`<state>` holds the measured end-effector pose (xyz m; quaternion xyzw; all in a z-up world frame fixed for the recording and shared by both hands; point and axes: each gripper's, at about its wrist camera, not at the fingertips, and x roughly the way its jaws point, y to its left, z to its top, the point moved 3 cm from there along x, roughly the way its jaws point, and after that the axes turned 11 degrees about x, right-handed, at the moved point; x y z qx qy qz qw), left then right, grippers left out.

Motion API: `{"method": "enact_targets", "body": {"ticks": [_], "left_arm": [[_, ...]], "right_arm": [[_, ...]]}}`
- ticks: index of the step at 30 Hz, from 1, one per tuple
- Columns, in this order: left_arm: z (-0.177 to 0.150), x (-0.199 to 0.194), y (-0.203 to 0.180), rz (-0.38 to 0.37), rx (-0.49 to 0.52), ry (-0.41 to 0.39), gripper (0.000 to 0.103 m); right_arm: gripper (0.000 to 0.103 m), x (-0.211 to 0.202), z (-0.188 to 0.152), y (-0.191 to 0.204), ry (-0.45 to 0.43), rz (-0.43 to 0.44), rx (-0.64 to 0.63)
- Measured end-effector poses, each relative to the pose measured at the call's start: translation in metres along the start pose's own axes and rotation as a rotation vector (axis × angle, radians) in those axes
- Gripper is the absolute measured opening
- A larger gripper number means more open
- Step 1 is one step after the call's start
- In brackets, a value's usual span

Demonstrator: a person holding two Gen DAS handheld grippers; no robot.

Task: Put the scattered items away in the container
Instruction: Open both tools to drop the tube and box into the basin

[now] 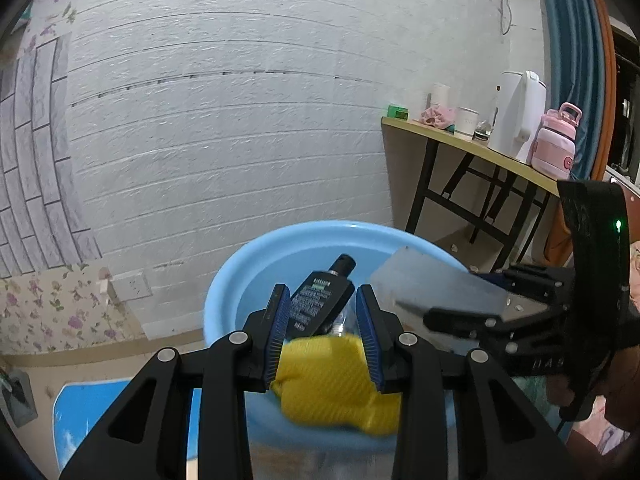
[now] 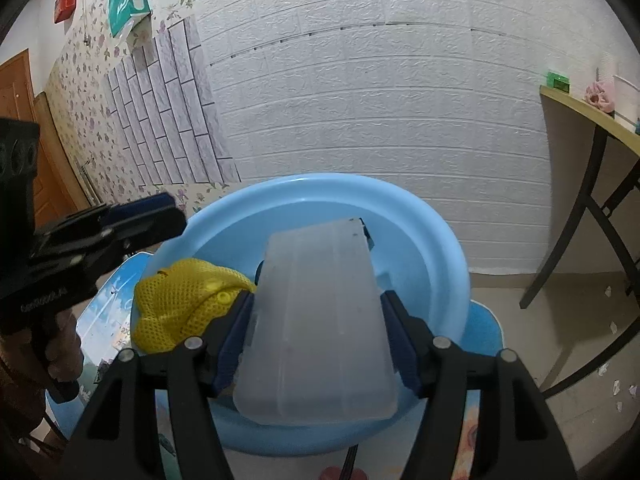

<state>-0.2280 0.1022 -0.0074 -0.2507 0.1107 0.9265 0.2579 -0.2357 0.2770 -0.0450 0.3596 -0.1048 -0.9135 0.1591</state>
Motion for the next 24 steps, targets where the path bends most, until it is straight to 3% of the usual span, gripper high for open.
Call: {"method": "enact_targets", "body": {"ticks": [3, 5, 24], "left_arm": [[-0.01, -0.013, 0.003, 0.017, -0.012, 0.008, 0.033], [-0.016, -0.021, 0.005, 0.027, -0.027, 0.014, 0.033], [-0.088, -0.095, 0.032, 0.135, -0.159, 0.073, 0.034]], "right_arm": [[0.066, -0.006, -0.002, 0.005, 0.002, -0.011, -0.018], [0.074, -0.007, -0.004, 0.01, 0.018, -0.018, -0.032], [0.074, -0.049, -0.032, 0.024, 0.026, -0.096, -0.021]]}}
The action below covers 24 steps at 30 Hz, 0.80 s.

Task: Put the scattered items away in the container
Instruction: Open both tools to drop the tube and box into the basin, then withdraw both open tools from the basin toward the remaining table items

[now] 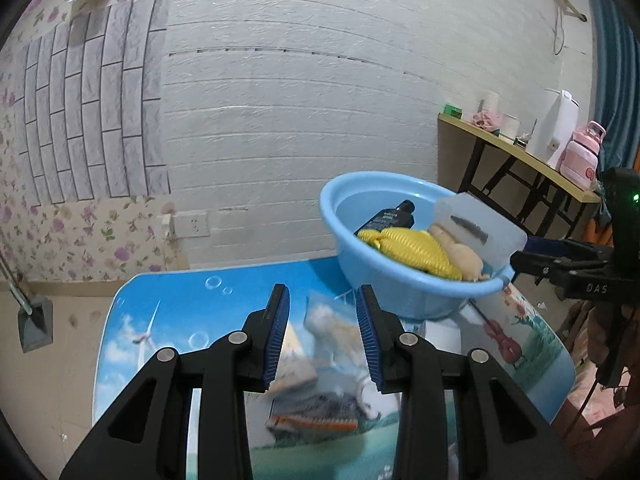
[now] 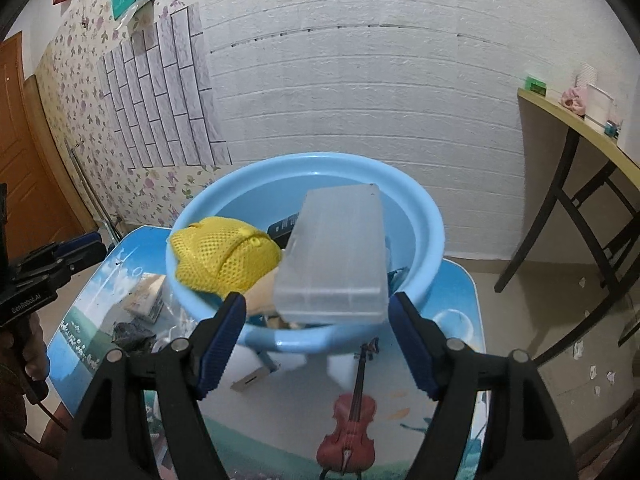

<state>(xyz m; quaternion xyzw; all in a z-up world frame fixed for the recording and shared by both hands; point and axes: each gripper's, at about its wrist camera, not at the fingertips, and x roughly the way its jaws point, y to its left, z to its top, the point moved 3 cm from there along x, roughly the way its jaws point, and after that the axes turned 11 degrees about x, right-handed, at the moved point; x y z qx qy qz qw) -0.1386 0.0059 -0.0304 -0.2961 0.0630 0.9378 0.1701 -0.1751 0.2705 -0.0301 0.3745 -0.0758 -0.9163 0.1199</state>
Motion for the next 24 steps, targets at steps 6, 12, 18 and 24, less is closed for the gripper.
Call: {"method": "enact_targets", "body": {"ticks": [6, 12, 18, 24], "left_arm": [[-0.022, -0.008, 0.0, 0.001, -0.007, 0.038, 0.05], [-0.042, -0.015, 0.007, 0.031, -0.032, 0.094, 0.07], [-0.054, -0.018, 0.019, 0.041, -0.08, 0.125, 0.074], [-0.058, -0.016, 0.019, 0.04, -0.082, 0.144, 0.074]], "right_arm": [[0.074, -0.012, -0.009, 0.008, -0.009, -0.007, -0.014], [0.074, -0.013, -0.024, 0.011, 0.019, -0.006, 0.001], [0.074, -0.011, -0.034, 0.017, 0.044, 0.004, -0.004], [0.074, -0.008, -0.037, 0.022, 0.057, 0.016, -0.016]]}}
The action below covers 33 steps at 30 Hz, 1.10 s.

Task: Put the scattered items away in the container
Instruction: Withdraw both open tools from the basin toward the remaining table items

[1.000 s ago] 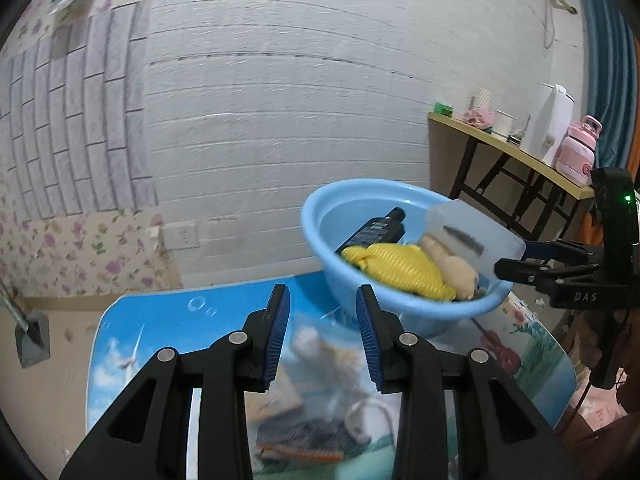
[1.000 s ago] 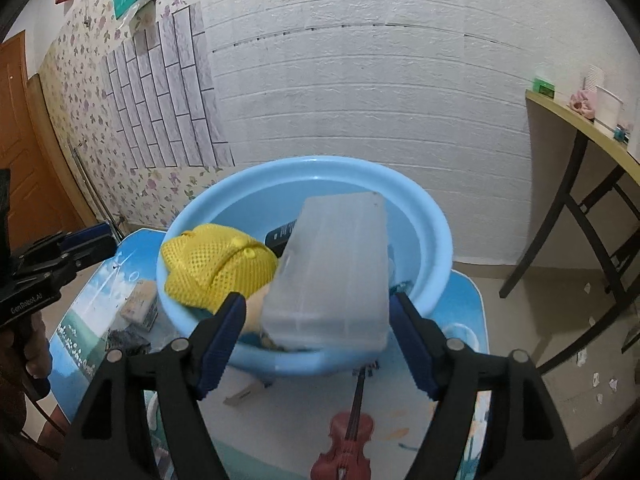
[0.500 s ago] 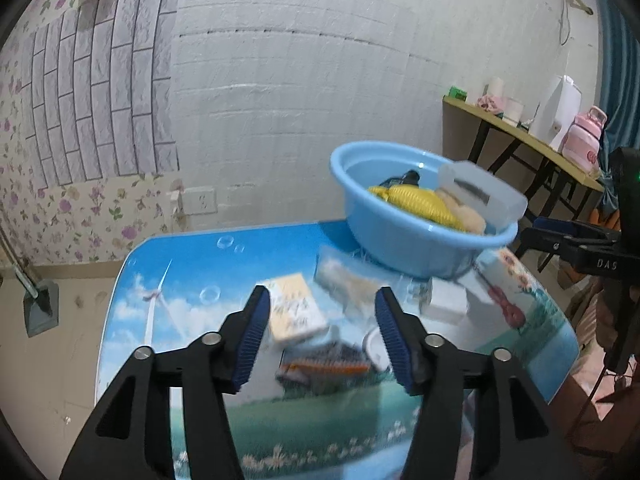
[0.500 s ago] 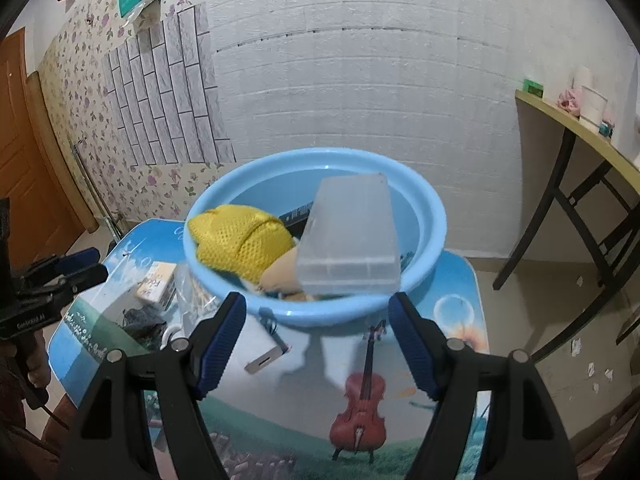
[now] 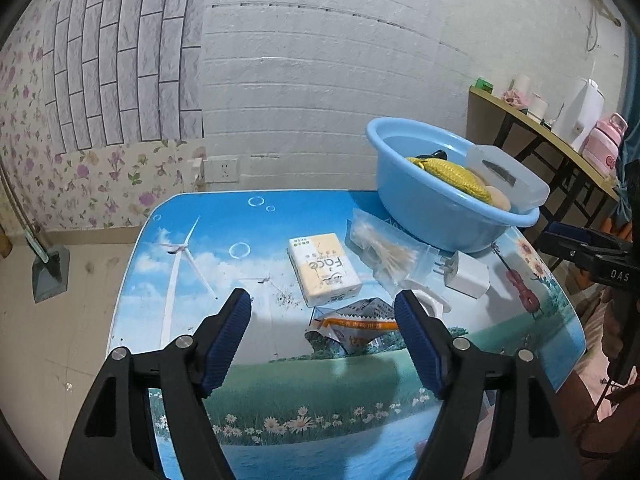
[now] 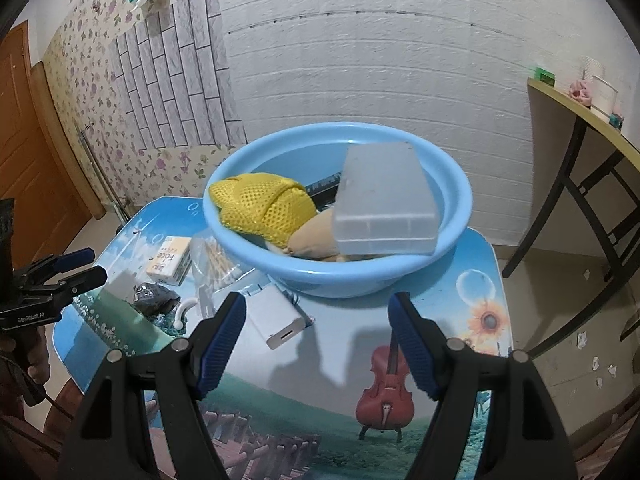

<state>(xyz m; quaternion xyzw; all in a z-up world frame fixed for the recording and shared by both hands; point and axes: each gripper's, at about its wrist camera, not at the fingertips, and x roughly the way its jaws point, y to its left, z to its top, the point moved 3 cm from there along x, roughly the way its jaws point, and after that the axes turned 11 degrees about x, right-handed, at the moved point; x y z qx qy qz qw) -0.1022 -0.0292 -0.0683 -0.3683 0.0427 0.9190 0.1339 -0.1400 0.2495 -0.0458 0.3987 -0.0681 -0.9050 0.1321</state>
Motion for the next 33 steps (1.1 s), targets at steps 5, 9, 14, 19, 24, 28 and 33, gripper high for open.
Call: {"method": "enact_targets", "body": {"ticks": [5, 9, 14, 19, 24, 28, 33], "left_arm": [[-0.003, 0.012, -0.009, -0.03, 0.025, 0.046, 0.074], [-0.008, 0.025, -0.021, -0.049, 0.064, 0.092, 0.074], [-0.01, 0.039, -0.025, -0.077, 0.066, 0.143, 0.074], [-0.009, 0.049, -0.025, -0.089, 0.075, 0.166, 0.074], [-0.009, 0.059, -0.02, -0.092, 0.066, 0.184, 0.074], [-0.01, 0.069, -0.02, -0.088, 0.072, 0.21, 0.074], [-0.008, 0.071, -0.024, -0.113, 0.085, 0.201, 0.067]], "right_arm": [[0.074, 0.006, -0.001, -0.001, 0.021, 0.0, 0.001], [0.074, 0.014, -0.008, 0.0, 0.055, 0.005, 0.002], [0.074, 0.025, -0.013, 0.004, 0.081, 0.016, -0.015], [0.074, 0.039, -0.018, 0.008, 0.111, 0.026, -0.043], [0.074, 0.056, -0.022, 0.01, 0.158, 0.034, -0.058], [0.074, 0.068, -0.025, 0.013, 0.188, 0.039, -0.073], [0.074, 0.079, -0.025, 0.019, 0.205, 0.046, -0.102]]}}
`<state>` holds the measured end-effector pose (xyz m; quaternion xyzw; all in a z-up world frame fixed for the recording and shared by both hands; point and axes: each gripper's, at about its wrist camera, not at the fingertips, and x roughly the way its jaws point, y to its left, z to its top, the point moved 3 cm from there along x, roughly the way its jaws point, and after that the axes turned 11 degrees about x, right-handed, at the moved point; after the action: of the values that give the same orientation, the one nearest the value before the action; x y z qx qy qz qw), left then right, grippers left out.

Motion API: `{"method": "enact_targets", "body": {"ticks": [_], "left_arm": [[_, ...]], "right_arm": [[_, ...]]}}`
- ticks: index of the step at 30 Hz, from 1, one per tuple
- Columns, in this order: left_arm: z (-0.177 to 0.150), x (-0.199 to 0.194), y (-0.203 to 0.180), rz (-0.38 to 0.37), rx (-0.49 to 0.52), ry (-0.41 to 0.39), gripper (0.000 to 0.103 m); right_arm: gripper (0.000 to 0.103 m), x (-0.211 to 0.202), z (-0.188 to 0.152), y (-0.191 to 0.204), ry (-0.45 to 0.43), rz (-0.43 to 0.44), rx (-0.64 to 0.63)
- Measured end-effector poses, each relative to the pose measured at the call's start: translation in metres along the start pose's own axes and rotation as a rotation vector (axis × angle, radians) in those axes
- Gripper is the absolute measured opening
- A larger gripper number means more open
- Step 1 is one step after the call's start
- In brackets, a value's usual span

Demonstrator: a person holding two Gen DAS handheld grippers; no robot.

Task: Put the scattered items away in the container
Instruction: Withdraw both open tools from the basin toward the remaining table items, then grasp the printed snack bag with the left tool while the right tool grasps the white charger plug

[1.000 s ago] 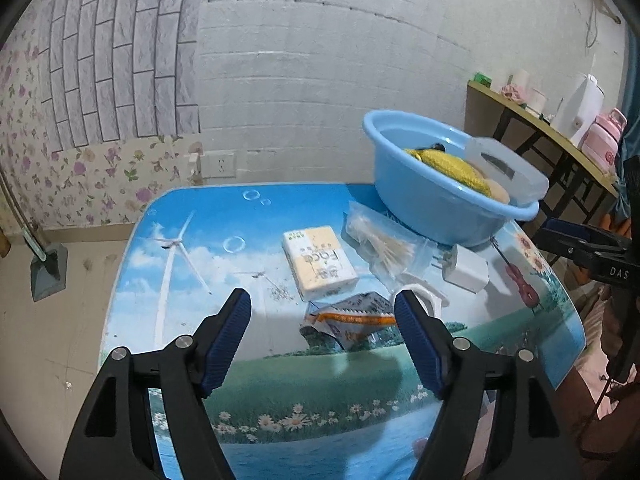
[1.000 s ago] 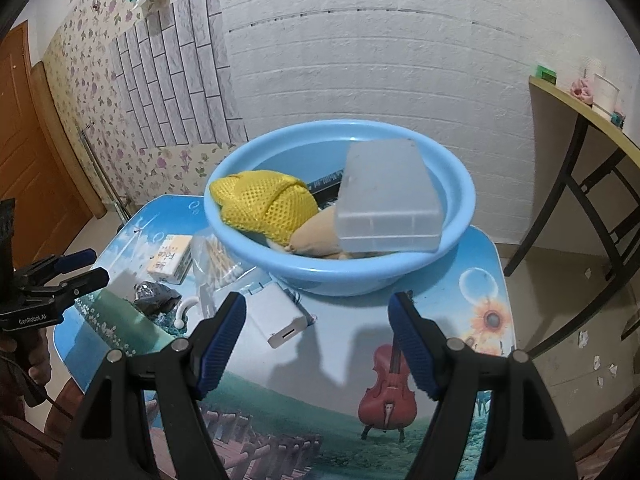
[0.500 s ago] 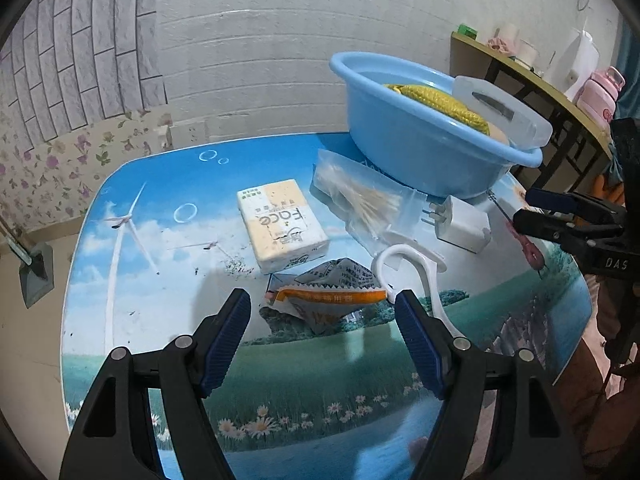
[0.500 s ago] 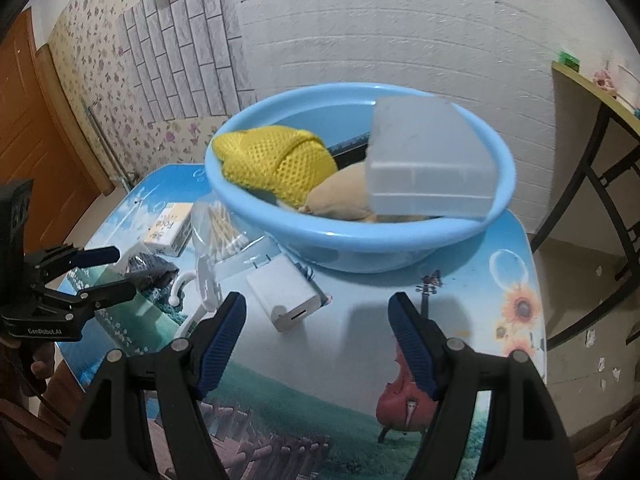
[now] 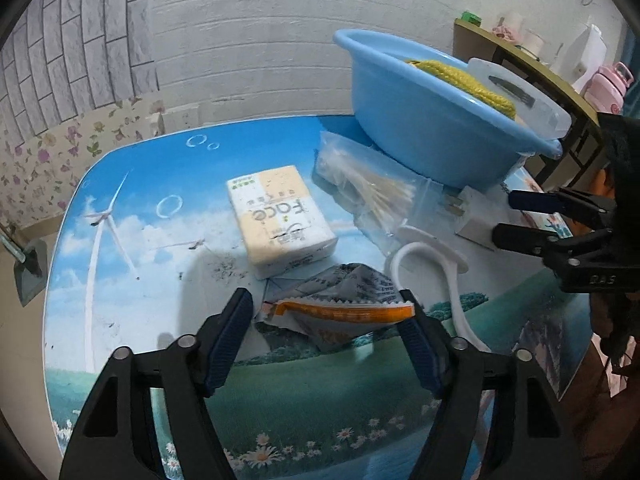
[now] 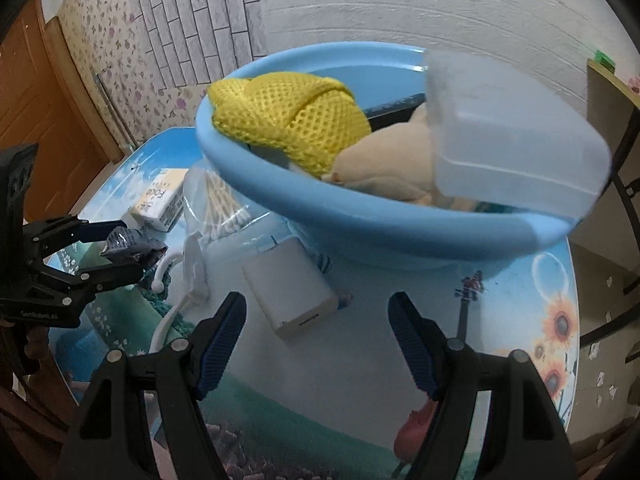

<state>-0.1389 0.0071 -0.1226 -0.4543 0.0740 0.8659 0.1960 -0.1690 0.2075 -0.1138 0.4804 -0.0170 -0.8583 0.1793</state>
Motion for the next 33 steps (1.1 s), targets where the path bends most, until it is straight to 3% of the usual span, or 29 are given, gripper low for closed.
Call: {"method": "enact_targets", "body": {"ticks": [3, 9, 11, 13, 25, 33], "left_arm": [[0.002, 0.0, 0.0, -0.005, 0.01, -0.002, 0.054], [0.0, -0.005, -0.002, -0.018, 0.01, -0.009, 0.05], [-0.001, -0.008, -0.004, -0.013, 0.013, -0.012, 0.05], [-0.003, -0.011, -0.005, -0.013, 0.011, -0.016, 0.05], [-0.018, -0.039, -0.009, 0.01, -0.002, -0.054, 0.05], [-0.036, -0.045, -0.02, 0.017, 0.005, -0.029, 0.05]], "right_arm": [[0.074, 0.006, 0.001, 0.001, 0.014, -0.003, -0.009], [0.073, 0.011, 0.003, 0.006, 0.027, 0.027, -0.021], [0.051, 0.009, 0.003, 0.01, 0.028, 0.043, -0.027], [0.045, 0.01, 0.002, 0.012, 0.041, 0.034, -0.031], [0.043, -0.012, -0.016, 0.002, 0.048, -0.02, 0.006], [0.043, -0.03, -0.034, -0.017, 0.047, -0.078, 0.058]]}}
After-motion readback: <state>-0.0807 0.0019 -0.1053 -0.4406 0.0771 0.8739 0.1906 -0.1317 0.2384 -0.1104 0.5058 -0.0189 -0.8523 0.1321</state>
